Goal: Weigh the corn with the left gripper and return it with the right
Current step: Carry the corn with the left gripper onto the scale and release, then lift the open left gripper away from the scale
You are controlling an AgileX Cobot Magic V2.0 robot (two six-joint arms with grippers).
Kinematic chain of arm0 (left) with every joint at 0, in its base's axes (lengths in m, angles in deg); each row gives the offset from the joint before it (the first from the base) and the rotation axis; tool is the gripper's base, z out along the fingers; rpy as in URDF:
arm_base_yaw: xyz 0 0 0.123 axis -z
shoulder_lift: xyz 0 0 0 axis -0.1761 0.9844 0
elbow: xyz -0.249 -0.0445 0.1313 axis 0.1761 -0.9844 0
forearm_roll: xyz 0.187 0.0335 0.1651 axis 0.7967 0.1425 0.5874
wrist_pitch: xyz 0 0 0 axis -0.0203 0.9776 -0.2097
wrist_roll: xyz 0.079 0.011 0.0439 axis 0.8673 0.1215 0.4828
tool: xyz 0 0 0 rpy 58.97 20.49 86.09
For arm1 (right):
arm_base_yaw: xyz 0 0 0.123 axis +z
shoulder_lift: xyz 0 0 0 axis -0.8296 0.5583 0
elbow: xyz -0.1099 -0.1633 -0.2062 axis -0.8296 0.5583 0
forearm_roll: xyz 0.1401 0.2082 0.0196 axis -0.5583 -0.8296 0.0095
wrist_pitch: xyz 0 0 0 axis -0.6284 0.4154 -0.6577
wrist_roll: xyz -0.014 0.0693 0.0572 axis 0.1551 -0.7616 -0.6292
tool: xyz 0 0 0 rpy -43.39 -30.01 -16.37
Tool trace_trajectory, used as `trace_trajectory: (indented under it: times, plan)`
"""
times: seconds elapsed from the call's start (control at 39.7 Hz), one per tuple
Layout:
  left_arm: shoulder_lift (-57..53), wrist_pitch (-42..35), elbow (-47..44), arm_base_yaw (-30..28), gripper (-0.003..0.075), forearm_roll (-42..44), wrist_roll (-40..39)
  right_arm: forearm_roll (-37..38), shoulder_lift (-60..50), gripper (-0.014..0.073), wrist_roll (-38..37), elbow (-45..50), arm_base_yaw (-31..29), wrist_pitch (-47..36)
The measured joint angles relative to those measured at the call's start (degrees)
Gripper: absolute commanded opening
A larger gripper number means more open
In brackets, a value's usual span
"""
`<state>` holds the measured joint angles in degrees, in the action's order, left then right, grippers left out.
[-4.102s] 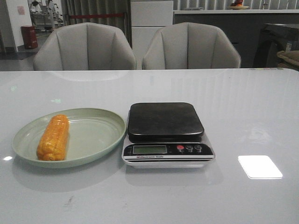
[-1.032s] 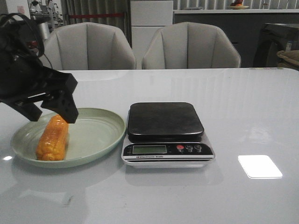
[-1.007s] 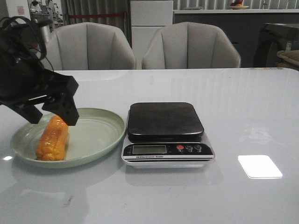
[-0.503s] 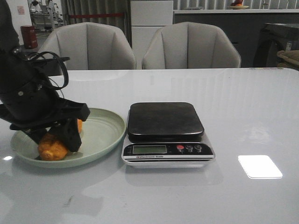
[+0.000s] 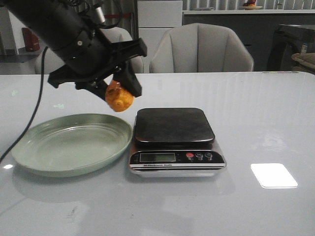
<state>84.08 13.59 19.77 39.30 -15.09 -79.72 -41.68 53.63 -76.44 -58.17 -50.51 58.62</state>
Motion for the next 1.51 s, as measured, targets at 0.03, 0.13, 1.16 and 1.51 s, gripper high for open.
trace_trajectory:
  times: [0.03, 0.13, 1.16, 1.51]
  plan:
    - [0.14, -0.71, 0.0, 0.53, 0.0113, -0.41, 0.0, 0.0, 0.0, 0.0185, 0.0, 0.0, 0.0, 0.0]
    - [1.66, -3.88, 0.0, 2.97, 0.0114, -0.88, 0.0, 0.0, 0.0, 0.0185, 0.0, 0.0, 0.0, 0.0]
    - [11.05, -1.36, 8.25, 7.64, 0.047, -2.69, 0.24, 0.0, 0.0, 0.0185, 0.0, 0.0, 0.0, 0.0]
    - [3.35, 1.04, 8.41, 7.64, 0.047, 3.14, 0.24, 0.0, 0.0, 0.0185, 0.0, 0.0, 0.0, 0.0]
